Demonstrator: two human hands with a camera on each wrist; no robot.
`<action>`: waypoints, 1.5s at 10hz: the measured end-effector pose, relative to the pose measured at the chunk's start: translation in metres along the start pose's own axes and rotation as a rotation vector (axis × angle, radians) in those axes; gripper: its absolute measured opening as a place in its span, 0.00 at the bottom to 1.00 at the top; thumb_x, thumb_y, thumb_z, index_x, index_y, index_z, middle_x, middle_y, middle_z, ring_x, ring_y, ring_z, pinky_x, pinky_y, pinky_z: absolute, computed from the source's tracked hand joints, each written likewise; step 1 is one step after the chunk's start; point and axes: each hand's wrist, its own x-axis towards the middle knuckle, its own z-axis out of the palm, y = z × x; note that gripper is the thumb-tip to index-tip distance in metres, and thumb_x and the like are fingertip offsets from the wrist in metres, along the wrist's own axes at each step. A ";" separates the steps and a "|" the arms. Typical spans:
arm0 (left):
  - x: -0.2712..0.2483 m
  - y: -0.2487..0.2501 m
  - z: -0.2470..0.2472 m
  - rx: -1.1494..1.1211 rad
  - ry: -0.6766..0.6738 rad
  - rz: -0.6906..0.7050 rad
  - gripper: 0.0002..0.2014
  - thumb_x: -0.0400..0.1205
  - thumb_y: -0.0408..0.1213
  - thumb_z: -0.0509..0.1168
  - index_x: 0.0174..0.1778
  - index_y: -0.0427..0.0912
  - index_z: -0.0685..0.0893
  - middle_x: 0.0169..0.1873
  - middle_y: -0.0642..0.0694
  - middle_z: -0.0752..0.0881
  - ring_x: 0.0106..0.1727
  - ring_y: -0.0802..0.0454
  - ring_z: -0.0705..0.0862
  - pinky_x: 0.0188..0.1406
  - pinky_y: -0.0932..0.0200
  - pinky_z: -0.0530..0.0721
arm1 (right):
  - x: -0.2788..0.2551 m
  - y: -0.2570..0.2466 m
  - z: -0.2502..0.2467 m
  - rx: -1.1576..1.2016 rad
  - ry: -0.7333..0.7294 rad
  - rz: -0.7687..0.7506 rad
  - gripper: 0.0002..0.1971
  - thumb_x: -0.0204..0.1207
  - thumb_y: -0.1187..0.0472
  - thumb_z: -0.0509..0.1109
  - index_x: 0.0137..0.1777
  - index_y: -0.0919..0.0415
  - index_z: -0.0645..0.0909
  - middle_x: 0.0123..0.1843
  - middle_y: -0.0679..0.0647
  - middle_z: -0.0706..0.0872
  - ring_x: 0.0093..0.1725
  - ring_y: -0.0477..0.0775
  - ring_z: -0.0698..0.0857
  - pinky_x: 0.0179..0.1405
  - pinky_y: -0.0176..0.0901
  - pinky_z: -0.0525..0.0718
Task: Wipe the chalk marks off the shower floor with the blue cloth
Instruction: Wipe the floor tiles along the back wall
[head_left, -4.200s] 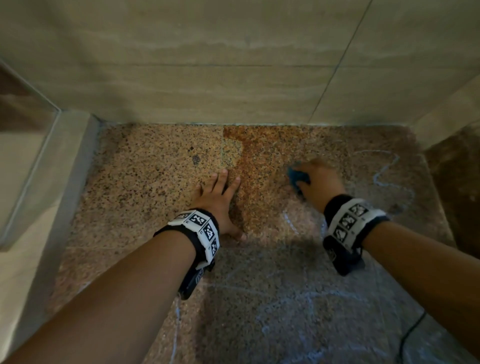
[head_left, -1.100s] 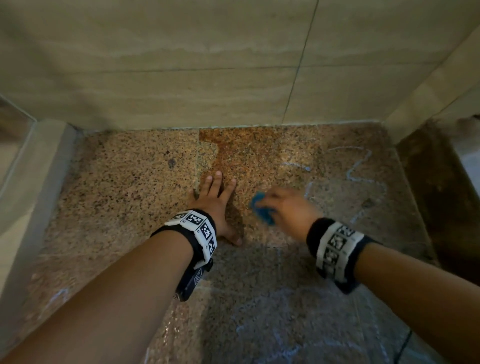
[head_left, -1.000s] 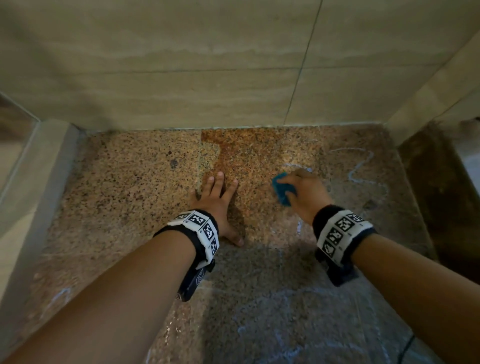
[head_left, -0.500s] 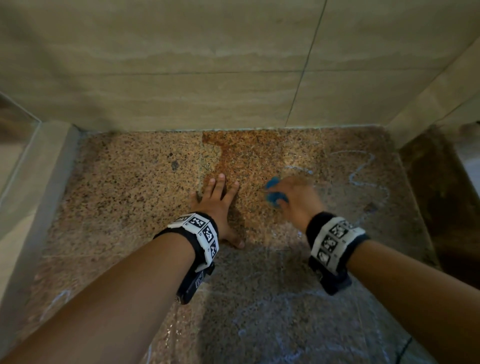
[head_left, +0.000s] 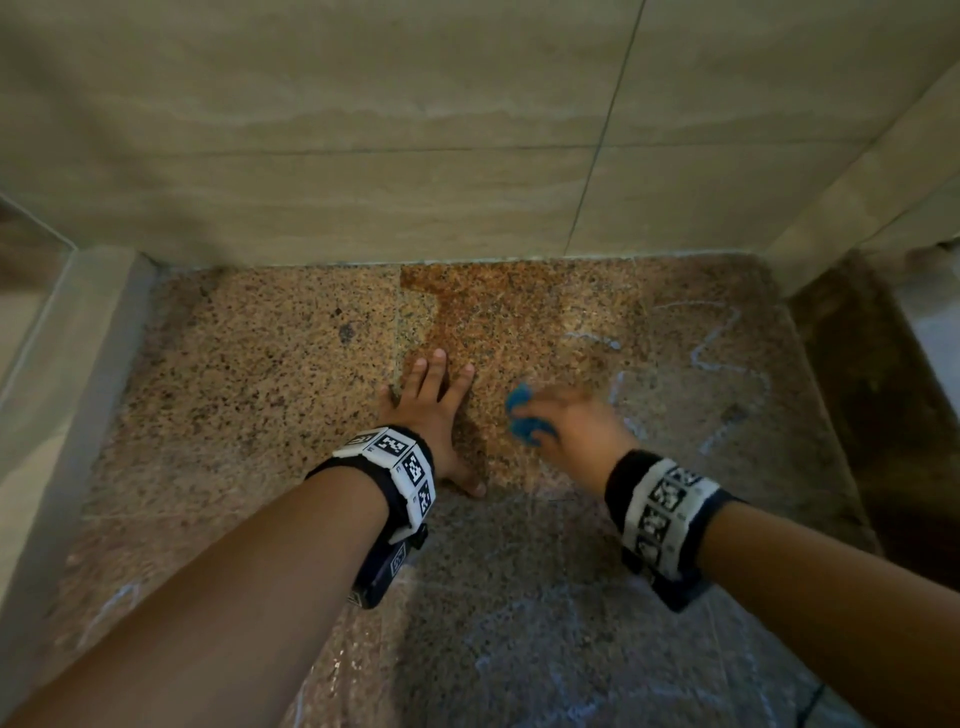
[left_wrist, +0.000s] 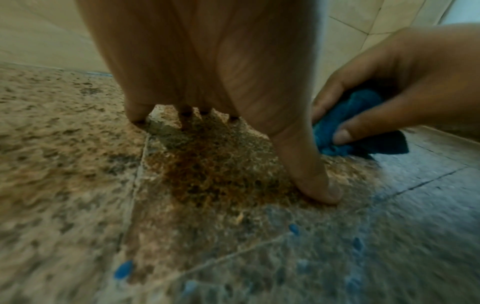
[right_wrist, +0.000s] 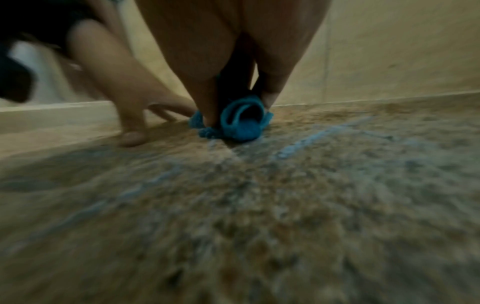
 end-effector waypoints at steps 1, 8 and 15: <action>-0.001 0.000 -0.001 -0.004 -0.002 0.003 0.70 0.61 0.68 0.77 0.81 0.58 0.27 0.79 0.49 0.22 0.82 0.44 0.27 0.80 0.30 0.41 | 0.001 0.004 0.003 -0.059 -0.056 -0.093 0.16 0.77 0.67 0.68 0.64 0.58 0.82 0.66 0.58 0.82 0.64 0.59 0.79 0.67 0.50 0.75; 0.000 0.001 -0.001 0.008 0.005 -0.005 0.70 0.62 0.67 0.77 0.81 0.58 0.27 0.80 0.49 0.23 0.83 0.44 0.29 0.80 0.31 0.41 | -0.028 -0.005 0.013 0.011 0.004 -0.248 0.17 0.63 0.71 0.71 0.52 0.60 0.87 0.53 0.61 0.88 0.49 0.63 0.87 0.55 0.54 0.82; 0.000 0.001 -0.003 0.010 -0.004 -0.011 0.70 0.61 0.68 0.76 0.81 0.58 0.26 0.79 0.48 0.22 0.82 0.43 0.28 0.80 0.31 0.42 | -0.025 0.001 -0.014 -0.005 -0.107 0.077 0.22 0.79 0.64 0.63 0.72 0.52 0.74 0.68 0.55 0.75 0.67 0.58 0.75 0.62 0.39 0.71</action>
